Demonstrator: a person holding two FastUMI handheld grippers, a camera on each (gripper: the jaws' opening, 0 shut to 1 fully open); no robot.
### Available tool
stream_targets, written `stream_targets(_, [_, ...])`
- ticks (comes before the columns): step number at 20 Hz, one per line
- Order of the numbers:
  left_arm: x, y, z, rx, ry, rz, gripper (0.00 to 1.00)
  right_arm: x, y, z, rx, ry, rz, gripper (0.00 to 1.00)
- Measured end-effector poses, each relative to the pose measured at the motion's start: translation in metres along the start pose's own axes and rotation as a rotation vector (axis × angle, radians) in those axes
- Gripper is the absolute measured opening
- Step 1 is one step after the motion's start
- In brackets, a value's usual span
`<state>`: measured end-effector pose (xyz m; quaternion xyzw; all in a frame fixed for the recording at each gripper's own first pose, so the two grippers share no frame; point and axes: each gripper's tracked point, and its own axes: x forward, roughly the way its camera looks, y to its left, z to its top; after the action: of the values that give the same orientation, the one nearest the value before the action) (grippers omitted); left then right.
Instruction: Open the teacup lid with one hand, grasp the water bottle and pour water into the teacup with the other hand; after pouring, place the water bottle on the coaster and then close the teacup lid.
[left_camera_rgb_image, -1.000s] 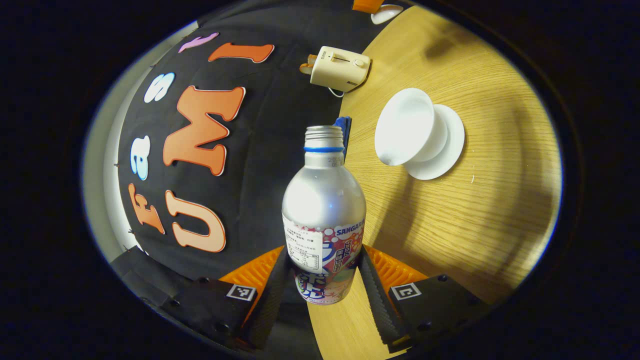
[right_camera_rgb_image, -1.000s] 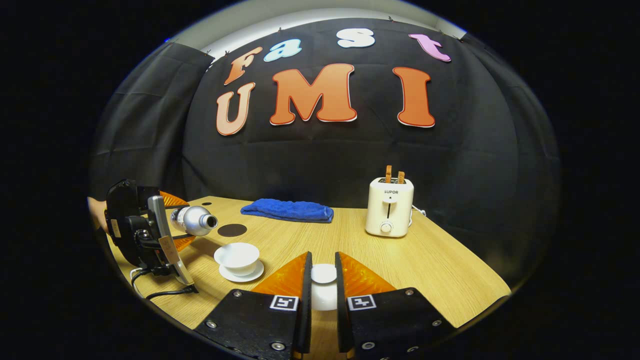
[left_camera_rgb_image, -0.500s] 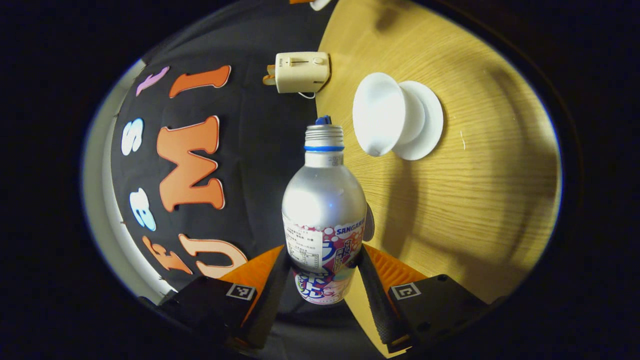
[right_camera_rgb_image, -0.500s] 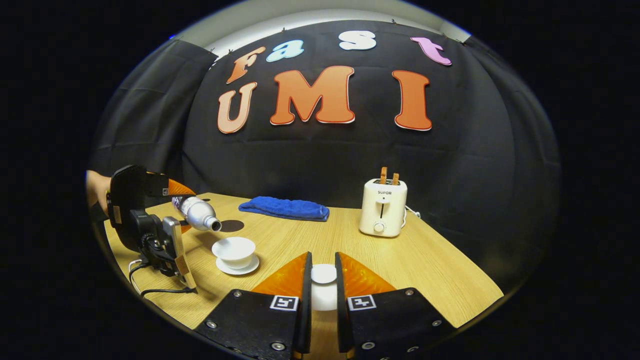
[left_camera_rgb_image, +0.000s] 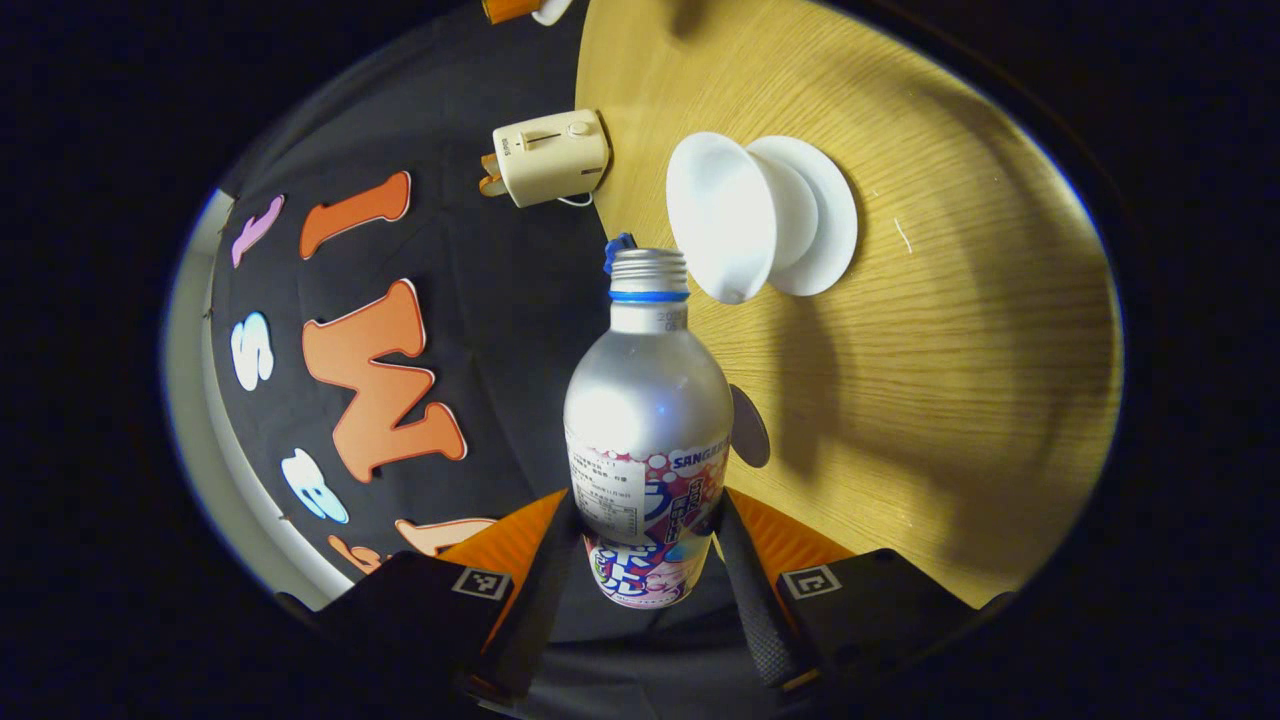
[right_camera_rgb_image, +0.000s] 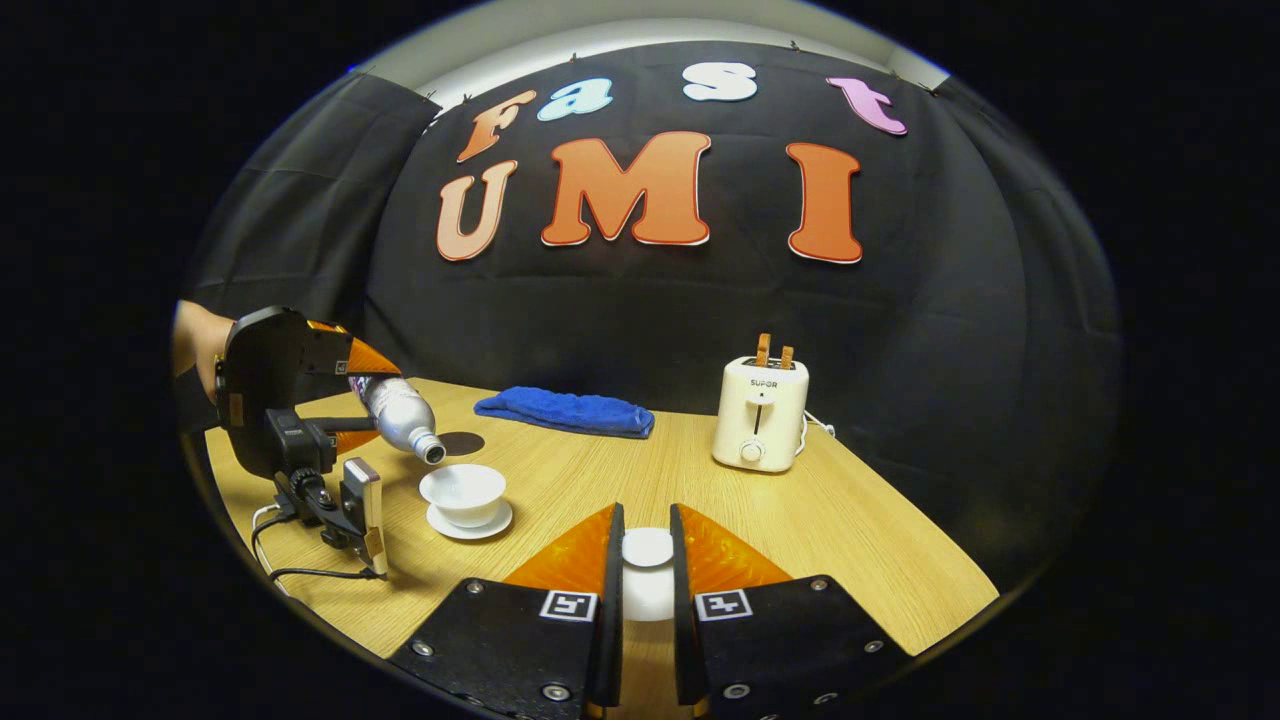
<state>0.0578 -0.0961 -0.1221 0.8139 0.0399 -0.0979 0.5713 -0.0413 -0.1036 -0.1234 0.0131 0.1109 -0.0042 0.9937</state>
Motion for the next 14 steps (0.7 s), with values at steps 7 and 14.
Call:
stream_targets(7, [0.003, 0.016, -0.008, 0.113, 0.011, 0.057, 0.80, -0.002, 0.001, -0.005, -0.006, 0.007, 0.012, 0.22])
stream_targets(14, [0.001, 0.032, -0.017, 0.171, 0.014, 0.092, 0.83, 0.000, -0.002, -0.011, -0.016, 0.025, 0.008, 0.22])
